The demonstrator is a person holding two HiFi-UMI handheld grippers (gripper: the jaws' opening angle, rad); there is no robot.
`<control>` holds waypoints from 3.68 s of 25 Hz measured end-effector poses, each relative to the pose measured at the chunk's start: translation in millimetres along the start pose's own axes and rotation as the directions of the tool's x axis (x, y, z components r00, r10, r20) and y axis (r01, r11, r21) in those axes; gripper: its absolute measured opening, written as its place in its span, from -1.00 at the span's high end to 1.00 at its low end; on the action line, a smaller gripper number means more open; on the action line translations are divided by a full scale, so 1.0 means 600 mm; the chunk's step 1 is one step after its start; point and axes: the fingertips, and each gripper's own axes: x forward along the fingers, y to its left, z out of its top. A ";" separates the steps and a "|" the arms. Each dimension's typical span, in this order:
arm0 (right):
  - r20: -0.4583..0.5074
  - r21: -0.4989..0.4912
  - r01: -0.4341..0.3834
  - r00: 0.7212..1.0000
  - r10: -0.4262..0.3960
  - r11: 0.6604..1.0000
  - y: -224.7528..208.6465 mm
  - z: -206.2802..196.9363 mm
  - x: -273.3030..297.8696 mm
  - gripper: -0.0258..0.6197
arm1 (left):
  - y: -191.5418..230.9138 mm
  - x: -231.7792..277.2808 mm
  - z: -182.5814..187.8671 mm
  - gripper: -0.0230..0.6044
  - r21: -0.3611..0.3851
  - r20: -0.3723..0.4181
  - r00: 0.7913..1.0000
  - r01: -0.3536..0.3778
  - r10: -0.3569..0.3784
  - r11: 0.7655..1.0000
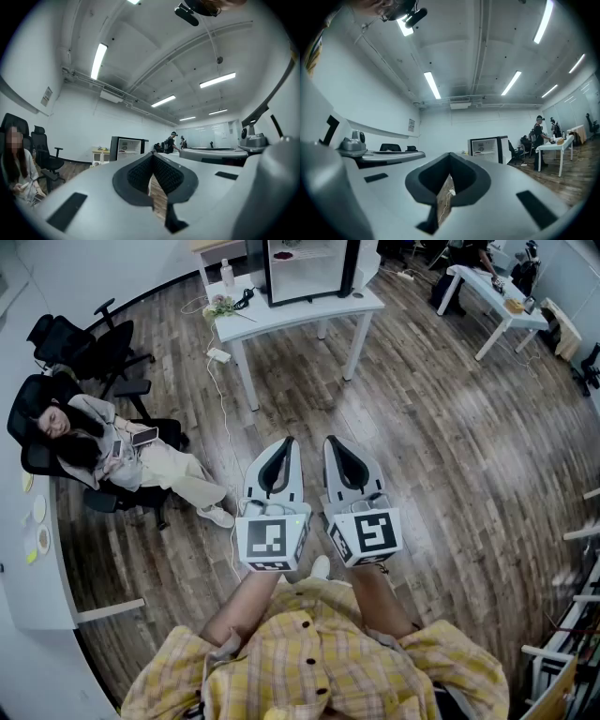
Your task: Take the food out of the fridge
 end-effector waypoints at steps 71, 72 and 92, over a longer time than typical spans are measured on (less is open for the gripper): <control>-0.075 -0.044 -0.055 0.996 0.052 0.998 -0.371 -0.084 0.742 0.90 | 0.312 0.775 -0.084 0.91 0.007 -0.051 0.998 -0.047 0.047 0.999; -0.074 -0.042 -0.058 0.996 0.055 0.997 -0.385 -0.083 0.756 0.90 | 0.314 0.796 -0.084 0.91 0.008 -0.051 0.997 -0.052 0.053 0.999; -0.094 0.024 -0.167 0.981 0.169 0.986 -0.563 -0.110 0.927 0.90 | 0.330 1.042 -0.099 0.91 0.045 -0.087 0.980 -0.178 0.181 0.983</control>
